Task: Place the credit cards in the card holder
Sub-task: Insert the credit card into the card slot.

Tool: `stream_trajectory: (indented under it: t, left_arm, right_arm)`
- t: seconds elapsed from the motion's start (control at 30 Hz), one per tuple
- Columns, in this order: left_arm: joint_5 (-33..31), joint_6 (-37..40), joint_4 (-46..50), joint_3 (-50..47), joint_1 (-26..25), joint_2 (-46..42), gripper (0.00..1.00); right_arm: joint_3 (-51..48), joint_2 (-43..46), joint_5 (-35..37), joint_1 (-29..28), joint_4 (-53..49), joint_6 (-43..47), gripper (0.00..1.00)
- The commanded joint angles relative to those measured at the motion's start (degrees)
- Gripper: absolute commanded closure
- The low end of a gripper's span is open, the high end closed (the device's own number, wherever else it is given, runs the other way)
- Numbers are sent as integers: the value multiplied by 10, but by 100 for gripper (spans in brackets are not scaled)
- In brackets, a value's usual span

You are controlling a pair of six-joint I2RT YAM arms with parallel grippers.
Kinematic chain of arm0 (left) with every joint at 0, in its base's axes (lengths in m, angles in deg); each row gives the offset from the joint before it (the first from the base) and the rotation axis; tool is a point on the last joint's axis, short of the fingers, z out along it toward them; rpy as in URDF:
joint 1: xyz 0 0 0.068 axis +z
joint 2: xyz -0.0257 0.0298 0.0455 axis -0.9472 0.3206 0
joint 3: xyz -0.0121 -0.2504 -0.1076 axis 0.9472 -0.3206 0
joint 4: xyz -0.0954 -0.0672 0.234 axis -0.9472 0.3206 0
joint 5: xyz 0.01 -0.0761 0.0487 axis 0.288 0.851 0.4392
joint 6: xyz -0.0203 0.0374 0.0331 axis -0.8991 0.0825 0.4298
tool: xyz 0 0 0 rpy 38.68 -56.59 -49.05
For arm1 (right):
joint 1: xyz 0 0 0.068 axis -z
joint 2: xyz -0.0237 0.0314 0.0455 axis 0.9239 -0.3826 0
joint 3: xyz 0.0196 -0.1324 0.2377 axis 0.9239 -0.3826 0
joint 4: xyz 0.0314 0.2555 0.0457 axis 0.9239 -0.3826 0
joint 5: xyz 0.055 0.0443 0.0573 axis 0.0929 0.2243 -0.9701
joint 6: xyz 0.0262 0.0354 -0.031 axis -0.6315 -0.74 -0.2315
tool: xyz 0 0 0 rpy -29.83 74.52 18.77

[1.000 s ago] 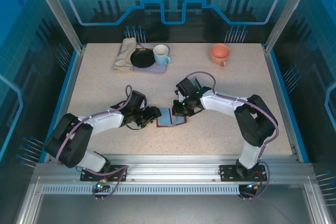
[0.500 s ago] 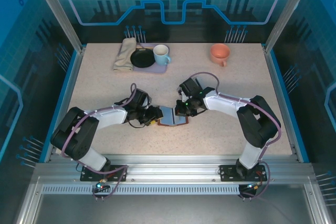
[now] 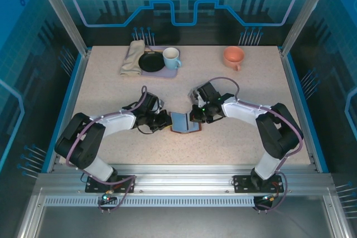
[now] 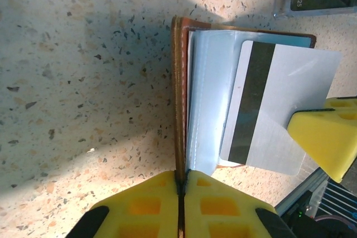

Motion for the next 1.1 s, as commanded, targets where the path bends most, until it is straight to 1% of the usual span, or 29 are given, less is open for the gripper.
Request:
stream_trajectory:
  t: [0.0,0.13,0.2,0.27,0.37,0.43,0.53,0.63,0.77,0.97,1.07]
  left_arm:
    - [10,25,27,7,4,12,92]
    - [8,28,27,3,4,22,91]
    - [8,34,31,3,3,29,90]
    - [5,39,38,4,3,34,90]
    - [-3,48,50,6,2,37,86]
    - [-6,50,53,6,2,37,85]
    - [-7,53,55,9,0,41,84]
    - [-14,58,64,16,-6,45,84]
    - [-22,58,70,20,-14,46,85]
    - [-25,55,70,22,-20,47,86]
    - [-32,54,74,21,-20,42,86]
  right_arm:
    - [-8,-12,-31,4,32,-10,100]
    - [-15,-34,-29,2,43,-29,100]
    - [-15,-45,-11,-2,31,-31,100]
    - [-20,-44,8,-6,22,-33,100]
    - [-30,-40,14,-5,21,-34,100]
    - [-30,-44,-4,-5,31,-31,100]
    - [-40,-51,-56,-8,79,-44,100]
    - [-47,-51,-77,-10,110,-59,100]
    - [-50,-33,-72,-9,121,-69,100]
    - [-49,-19,-72,-3,110,-69,100]
    - [-46,-6,-58,-1,94,-62,100]
